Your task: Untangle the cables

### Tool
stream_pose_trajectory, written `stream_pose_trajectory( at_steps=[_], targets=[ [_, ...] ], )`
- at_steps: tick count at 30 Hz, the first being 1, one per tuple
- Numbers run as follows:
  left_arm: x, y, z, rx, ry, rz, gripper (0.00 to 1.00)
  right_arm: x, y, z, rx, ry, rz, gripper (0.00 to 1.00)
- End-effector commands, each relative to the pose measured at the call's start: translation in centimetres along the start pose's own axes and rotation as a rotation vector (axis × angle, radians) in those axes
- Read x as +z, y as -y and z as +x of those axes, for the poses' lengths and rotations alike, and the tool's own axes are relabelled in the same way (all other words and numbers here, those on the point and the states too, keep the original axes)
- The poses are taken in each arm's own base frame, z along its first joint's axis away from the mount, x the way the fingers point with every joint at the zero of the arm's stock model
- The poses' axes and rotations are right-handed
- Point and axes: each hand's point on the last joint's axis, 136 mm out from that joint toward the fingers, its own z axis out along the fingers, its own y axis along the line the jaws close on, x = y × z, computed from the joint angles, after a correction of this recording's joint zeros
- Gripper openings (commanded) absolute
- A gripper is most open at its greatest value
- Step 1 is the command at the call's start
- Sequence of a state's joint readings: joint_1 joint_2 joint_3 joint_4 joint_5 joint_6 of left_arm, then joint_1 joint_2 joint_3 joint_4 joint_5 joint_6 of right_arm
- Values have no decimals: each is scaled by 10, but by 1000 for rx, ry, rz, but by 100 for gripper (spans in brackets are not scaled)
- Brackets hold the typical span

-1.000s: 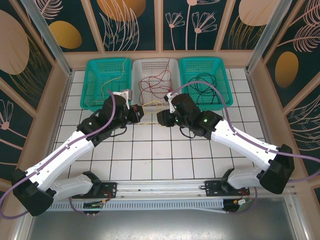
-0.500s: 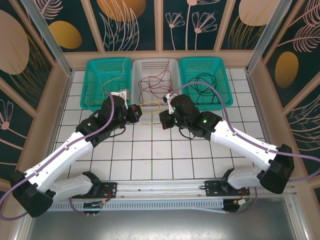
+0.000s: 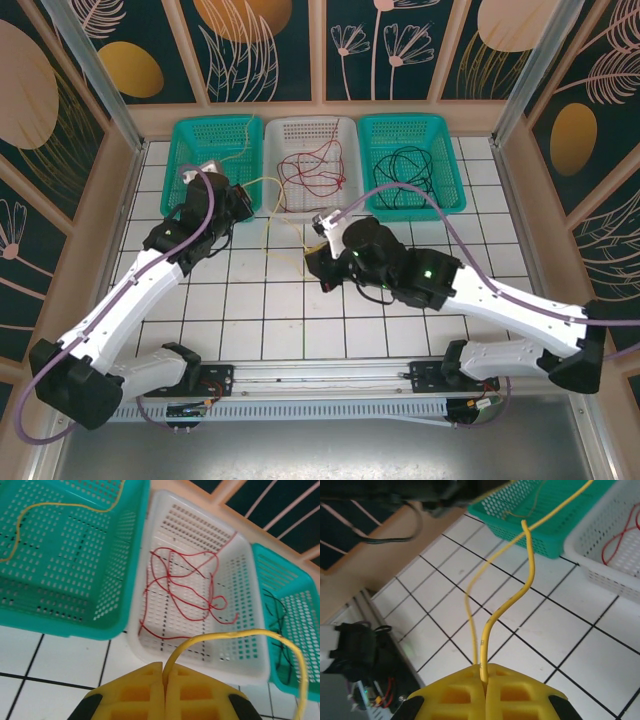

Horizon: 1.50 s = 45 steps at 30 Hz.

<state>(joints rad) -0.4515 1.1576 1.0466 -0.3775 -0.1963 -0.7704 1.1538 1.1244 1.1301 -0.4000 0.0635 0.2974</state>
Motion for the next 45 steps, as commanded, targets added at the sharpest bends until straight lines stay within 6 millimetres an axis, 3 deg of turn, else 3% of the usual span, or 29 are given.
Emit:
stream_pose_trajectory(
  at_steps=[1,5,7,10,15,20,24,30,33,39,41,44,45],
  targets=[
    [3,-21,-9,-20,42,-57,0,-32,2,-21,-15,116,9,0],
    [-3,-32,-9,-29,62,-71,0,-72,37,-52,68,289,168,0],
    [-2,-40,3,-26,40,-73,0,-94,63,-69,146,371,258,0],
    [-2,-36,15,-10,16,-6,0,-126,102,-95,262,485,379,0],
    [-7,-25,36,114,-37,98,0,-178,143,-153,372,674,450,0],
    [-25,-3,64,283,-54,195,0,-202,169,-208,440,788,429,0],
    [-32,9,97,401,-120,243,0,-218,204,-241,471,864,455,0],
    [-48,27,141,576,-197,375,0,-217,256,-266,573,874,375,0],
    [-63,48,166,682,-248,481,0,-218,276,-271,611,888,363,0],
    [-89,78,218,816,-365,674,0,-216,288,-275,630,906,368,0],
    [-97,87,214,760,-330,740,0,-212,289,-275,623,889,358,0],
    [-102,95,192,694,-235,741,0,-204,284,-273,603,852,328,0],
    [-101,96,179,664,-188,708,14,-202,280,-272,585,844,307,0]
  ],
)
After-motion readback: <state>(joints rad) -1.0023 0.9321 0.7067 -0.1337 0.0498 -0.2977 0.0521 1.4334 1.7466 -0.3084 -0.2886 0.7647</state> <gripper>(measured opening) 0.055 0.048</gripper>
